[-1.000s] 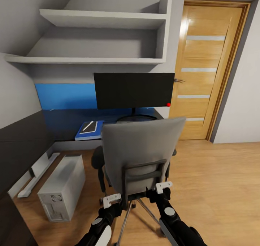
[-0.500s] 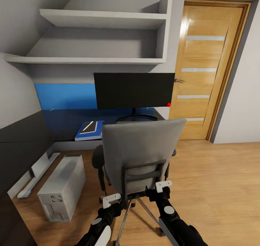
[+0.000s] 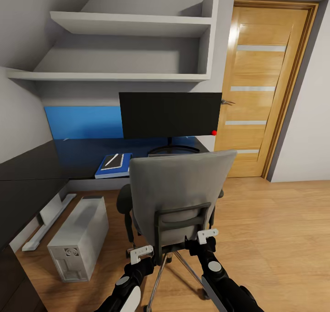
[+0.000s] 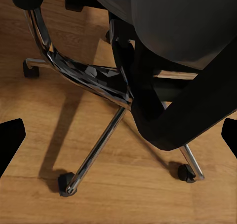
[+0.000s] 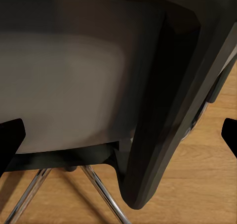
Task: In the bedroom, organize the workspace by keeping the computer under the desk, ensuring the monitor is on the desk, placing the keyboard on the desk next to the monitor, placing the mouse on the desk next to the keyboard, moving the folder from the swivel chair onto the desk next to the mouse, stacking the notebook on top of the folder with the pen on top of the notebook, and positioning the swivel chair next to the desk.
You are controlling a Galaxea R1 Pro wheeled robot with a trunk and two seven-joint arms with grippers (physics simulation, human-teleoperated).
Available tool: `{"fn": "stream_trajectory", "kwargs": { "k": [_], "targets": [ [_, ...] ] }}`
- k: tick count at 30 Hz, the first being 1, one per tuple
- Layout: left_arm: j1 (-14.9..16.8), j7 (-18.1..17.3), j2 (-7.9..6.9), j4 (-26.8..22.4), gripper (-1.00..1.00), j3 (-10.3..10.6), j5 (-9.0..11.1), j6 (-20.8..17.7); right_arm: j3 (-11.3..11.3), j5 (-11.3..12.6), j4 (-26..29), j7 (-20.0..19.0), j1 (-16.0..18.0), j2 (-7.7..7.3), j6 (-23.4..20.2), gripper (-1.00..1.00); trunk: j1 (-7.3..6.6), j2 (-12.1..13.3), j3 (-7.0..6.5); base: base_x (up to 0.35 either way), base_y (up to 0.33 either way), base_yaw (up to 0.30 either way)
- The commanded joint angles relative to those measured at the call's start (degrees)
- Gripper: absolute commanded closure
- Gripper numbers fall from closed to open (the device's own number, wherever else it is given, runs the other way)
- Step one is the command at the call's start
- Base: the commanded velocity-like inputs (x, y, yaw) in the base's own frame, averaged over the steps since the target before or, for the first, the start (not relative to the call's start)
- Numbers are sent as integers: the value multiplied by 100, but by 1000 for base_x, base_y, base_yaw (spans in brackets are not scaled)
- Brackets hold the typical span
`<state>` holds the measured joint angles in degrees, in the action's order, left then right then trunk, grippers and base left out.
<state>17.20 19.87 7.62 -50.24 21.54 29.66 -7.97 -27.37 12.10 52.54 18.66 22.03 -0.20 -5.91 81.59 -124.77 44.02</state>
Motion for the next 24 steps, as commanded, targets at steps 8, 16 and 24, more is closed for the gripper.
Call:
{"fn": "stream_trajectory", "kwargs": {
  "k": [8,16,24],
  "targets": [
    [58,41,133,-19,-100,107,40,-83,-16,-29,10,44,-31,-24,-32,-100,-1,-3,6,0,0,0],
    [76,31,192,-21,-100,441,44,-108,-20,-39,10,49,-48,-31,-35,-100,-1,-3,6,0,0,0],
    [81,-17,203,-28,-100,527,41,-81,-34,-43,17,55,-71,-36,-39,-100,-1,-3,6,0,0,0]
  ]
}}
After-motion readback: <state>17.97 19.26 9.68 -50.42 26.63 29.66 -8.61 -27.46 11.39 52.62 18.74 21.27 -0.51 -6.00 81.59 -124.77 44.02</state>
